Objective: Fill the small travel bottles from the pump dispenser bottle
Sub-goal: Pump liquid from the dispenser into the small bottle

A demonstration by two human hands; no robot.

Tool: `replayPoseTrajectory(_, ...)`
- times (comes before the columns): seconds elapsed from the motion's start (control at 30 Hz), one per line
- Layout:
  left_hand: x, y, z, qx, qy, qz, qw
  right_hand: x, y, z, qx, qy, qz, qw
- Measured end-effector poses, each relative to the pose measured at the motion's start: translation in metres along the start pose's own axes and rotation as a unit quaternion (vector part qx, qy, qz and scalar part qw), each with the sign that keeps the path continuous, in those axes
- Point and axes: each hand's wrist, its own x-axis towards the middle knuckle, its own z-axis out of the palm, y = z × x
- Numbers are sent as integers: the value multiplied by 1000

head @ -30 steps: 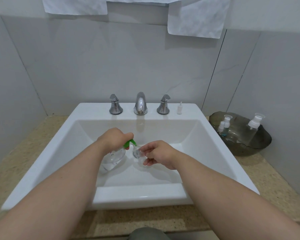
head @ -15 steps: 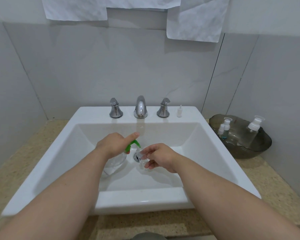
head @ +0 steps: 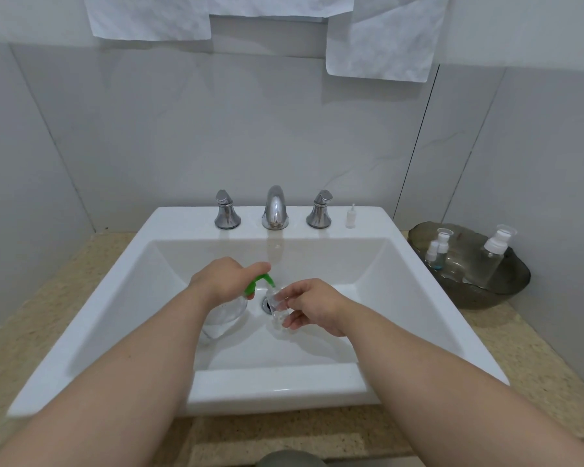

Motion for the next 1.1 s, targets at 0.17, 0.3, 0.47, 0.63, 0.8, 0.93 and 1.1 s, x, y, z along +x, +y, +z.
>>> replayPoseTrajectory(0.17, 0, 0, 0, -7, -6, 0, 1000, 0, 1, 1, -2, -4, 1, 1000)
replayPoseTrajectory(0.3, 0, -1, 0, -27, -13, -2, 1000, 1, 1, 0, -1, -4, 3, 1000)
replayPoseTrajectory(0.47, 1, -1, -2, -40, -21, -11, 999, 1, 1, 0, -3, -9, 1, 1000)
replayPoseTrajectory(0.63, 1, 0, -2, -44, -28, -14, 999, 2, 2, 0, -7, -11, 0, 1000)
replayPoseTrajectory(0.8, -1, 2, -2, -36, -29, -14, 999, 1, 3, 0, -10, -9, 5, 1000)
replayPoseTrajectory(0.93, 1, 3, -1, -37, -39, -11, 999, 2, 4, 0, -13, -8, 8, 1000)
replayPoseTrajectory(1.1, 0, 4, -3, -38, -40, -11, 998, 1, 3, 0, -17, -13, 8, 1000)
